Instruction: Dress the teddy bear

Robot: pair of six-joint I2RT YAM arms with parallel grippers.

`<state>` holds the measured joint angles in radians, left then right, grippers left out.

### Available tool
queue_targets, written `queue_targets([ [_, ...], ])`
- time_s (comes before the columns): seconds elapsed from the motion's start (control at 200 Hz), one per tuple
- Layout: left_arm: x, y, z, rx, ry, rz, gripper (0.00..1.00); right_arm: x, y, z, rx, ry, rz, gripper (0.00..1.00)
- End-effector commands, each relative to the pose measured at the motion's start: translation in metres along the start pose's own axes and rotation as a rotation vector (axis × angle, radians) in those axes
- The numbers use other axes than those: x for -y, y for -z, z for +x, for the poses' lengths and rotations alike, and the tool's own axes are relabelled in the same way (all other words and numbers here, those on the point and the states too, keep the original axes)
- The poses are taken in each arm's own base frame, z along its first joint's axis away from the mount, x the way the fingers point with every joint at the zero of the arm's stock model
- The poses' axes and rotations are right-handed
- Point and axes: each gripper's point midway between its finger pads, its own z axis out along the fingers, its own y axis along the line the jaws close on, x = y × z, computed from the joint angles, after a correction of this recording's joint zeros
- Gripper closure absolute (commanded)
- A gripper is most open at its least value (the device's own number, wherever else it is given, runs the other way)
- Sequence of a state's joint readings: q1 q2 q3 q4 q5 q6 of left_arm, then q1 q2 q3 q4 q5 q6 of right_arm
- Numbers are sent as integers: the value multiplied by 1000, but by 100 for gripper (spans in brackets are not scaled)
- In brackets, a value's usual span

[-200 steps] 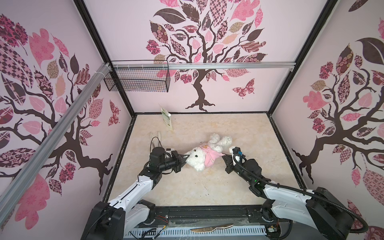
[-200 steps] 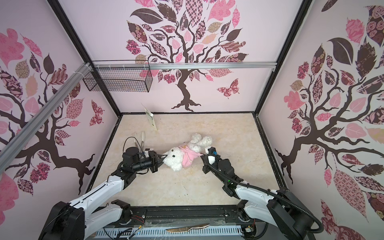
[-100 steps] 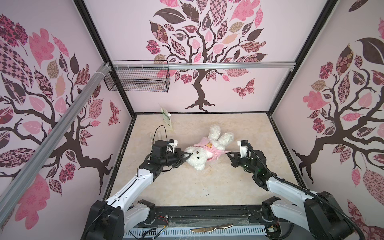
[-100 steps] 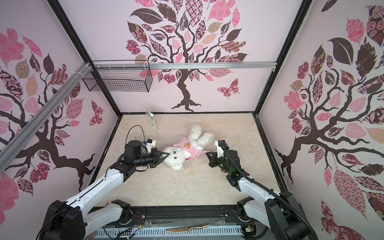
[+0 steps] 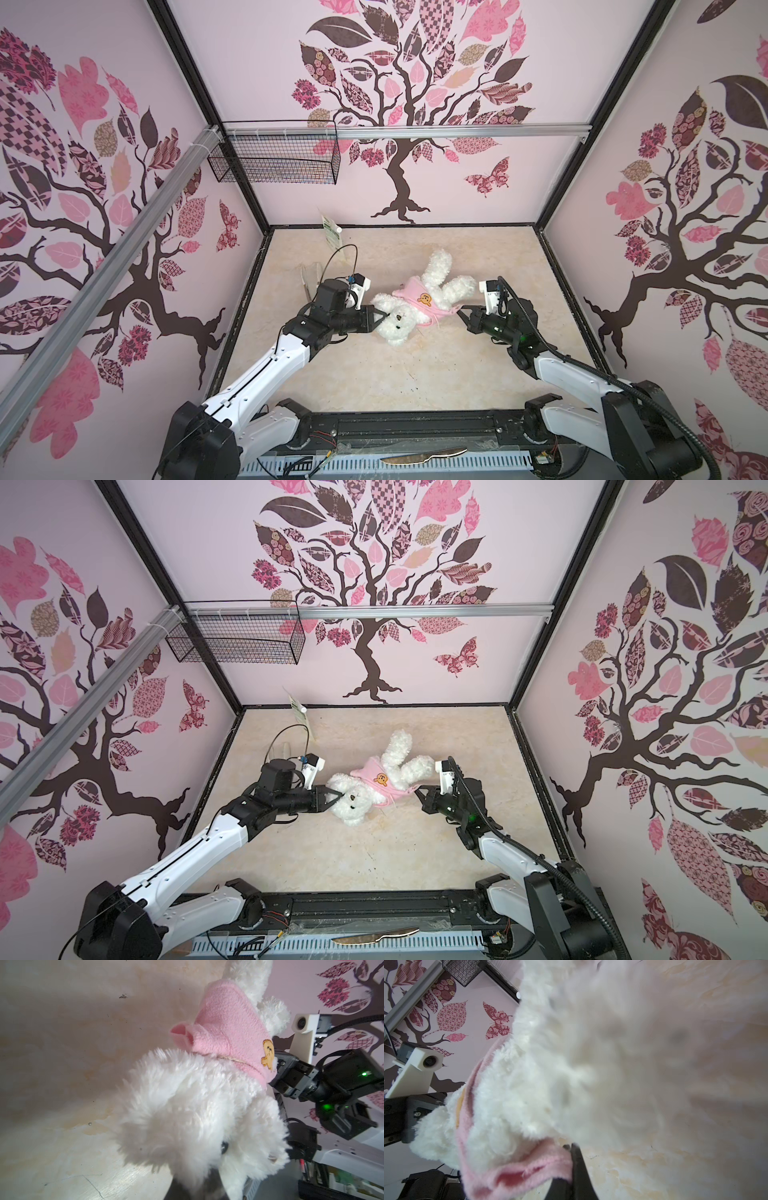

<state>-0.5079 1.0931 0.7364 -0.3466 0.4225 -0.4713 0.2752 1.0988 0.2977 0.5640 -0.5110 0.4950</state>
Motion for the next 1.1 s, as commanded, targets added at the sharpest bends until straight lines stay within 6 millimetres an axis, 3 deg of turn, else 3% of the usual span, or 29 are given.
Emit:
queue_targets([
  [0.0, -34, 11, -9, 16, -149, -242, 100, 5, 15, -30, 124, 67, 89, 100],
  [0.115, -47, 26, -13, 42, -222, -347, 100, 38, 32, -37, 165, -30, 182, 100],
  [0.2, -45, 30, -14, 63, -236, -341, 100, 53, 31, -31, 139, -73, 225, 100],
  [0.375, -34, 25, -16, 89, -183, -267, 100, 41, 19, -20, 90, -105, 127, 100],
  [0.445, -23, 22, -18, 116, -132, -193, 100, 23, 15, -15, 76, -34, 61, 100],
  [0.55, 3, 14, -29, 181, 44, -3, 100, -27, 1, 11, -14, 147, -71, 100],
  [0.62, 16, 12, -42, 223, 158, 108, 100, -53, -6, 38, -108, 232, -143, 89],
  [0.695, 15, 11, -53, 235, 273, 170, 100, -69, -5, 60, -174, 253, -220, 79],
  [0.78, 9, 13, -63, 237, 361, 218, 100, -72, 1, 67, -185, 237, -250, 74],
  [0.865, 6, 14, -67, 232, 360, 221, 100, -68, 7, 63, -146, 251, -222, 71],
  [0.98, 9, 10, -61, 179, 331, 224, 100, -57, 12, 35, -20, 267, -100, 66],
  [1.095, 14, 7, -54, 126, 293, 255, 100, -59, 10, 14, 43, 284, -60, 64],
])
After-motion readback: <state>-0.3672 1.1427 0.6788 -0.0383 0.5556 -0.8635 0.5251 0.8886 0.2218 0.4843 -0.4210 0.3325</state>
